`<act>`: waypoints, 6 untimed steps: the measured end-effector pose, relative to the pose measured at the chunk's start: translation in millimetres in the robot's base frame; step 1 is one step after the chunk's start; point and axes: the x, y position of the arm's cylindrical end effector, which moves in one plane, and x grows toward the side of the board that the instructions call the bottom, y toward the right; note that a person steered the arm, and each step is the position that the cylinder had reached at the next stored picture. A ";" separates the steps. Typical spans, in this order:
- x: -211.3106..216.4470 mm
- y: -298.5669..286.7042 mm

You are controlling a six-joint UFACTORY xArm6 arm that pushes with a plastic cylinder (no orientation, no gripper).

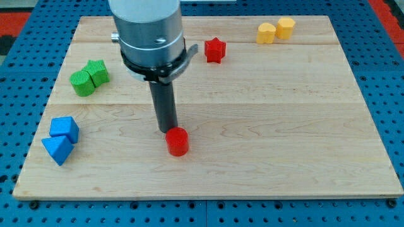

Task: Push red star into the red circle

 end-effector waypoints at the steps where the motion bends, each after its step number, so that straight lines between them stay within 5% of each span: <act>1: -18.6 9.7; 2: -62.0 8.7; 6: -116.5 59.9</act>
